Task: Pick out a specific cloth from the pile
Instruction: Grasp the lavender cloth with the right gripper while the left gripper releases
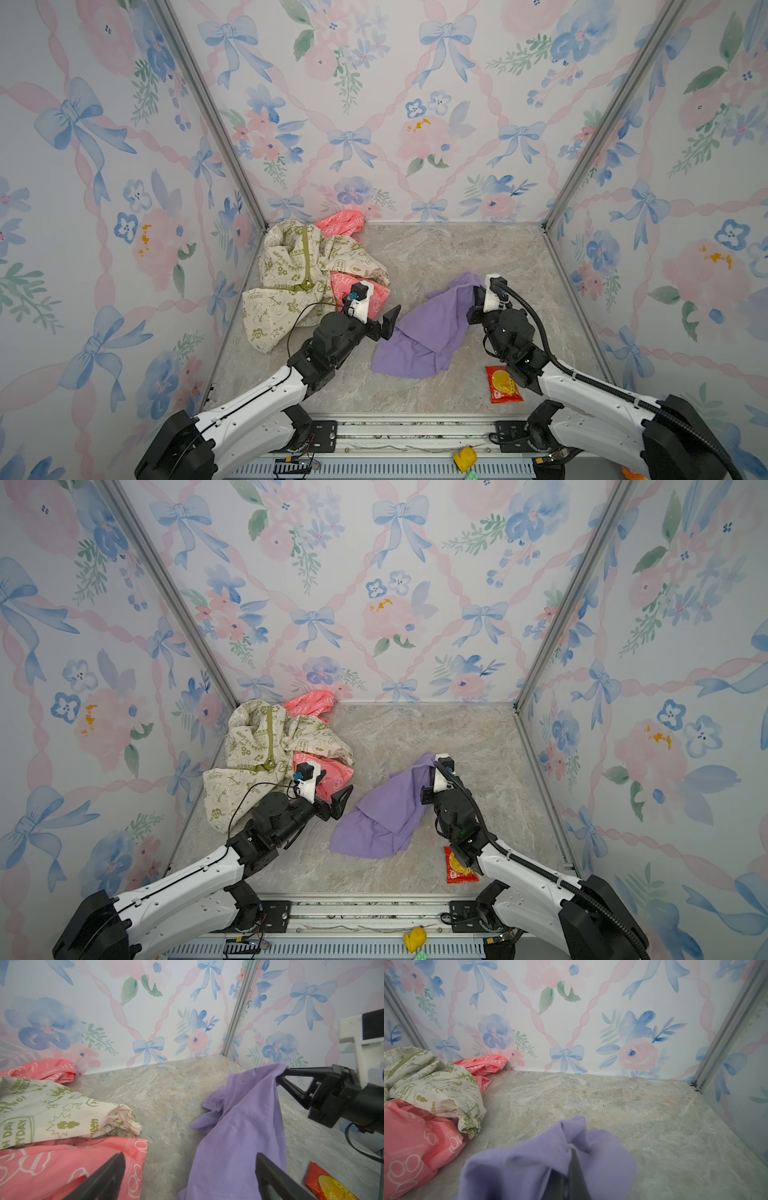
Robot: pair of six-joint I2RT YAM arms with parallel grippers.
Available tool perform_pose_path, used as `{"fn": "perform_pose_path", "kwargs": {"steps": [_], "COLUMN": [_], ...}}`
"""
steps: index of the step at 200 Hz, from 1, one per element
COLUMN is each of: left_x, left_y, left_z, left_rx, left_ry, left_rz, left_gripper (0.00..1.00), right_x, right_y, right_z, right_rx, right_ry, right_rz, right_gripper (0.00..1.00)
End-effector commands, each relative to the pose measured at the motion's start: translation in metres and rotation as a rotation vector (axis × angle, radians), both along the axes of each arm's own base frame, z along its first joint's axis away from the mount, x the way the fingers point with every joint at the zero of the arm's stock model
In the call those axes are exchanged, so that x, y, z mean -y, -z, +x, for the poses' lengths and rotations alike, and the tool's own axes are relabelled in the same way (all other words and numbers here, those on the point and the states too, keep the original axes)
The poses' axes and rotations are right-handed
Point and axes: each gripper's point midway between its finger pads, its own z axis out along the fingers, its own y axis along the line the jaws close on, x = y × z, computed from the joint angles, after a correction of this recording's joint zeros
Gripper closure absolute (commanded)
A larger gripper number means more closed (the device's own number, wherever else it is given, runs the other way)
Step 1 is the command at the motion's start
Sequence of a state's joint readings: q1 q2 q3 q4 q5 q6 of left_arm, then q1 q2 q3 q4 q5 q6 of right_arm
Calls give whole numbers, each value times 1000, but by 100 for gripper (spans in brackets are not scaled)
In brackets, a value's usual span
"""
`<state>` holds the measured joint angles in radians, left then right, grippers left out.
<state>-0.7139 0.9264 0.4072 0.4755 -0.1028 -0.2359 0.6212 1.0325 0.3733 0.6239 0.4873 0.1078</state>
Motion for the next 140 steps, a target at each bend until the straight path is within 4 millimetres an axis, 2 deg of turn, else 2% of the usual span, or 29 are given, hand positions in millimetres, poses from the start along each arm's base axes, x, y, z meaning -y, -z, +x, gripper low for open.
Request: {"fn": "perform_pose_path", "kwargs": {"steps": [1, 43, 83, 101, 132, 140], "left_x": [-7, -11, -24, -35, -64, -73], "left_y": [-7, -5, -9, -14, -12, -17], "left_z": [2, -2, -9, -15, -20, -24], "left_rx": [28, 31, 56, 80, 106, 128], "left_ry": [-43, -45, -76, -104, -215, -239], "left_rz": [-10, -16, -50, -82, -131, -161], "left_gripper": [2, 2, 2, 2, 2, 2], "right_x": [22, 38, 50, 47, 45, 46], "right_y": [1, -26, -77, -99, -140, -151], "right_z": [5, 23, 56, 71, 94, 99], "right_rx": [-17, 11, 61, 85, 139, 149], "right_ry": [91, 161, 211, 184, 131, 124], "right_rz": [63, 109, 144, 156, 168, 168], "right_gripper": [100, 100, 99, 99, 99, 99]}}
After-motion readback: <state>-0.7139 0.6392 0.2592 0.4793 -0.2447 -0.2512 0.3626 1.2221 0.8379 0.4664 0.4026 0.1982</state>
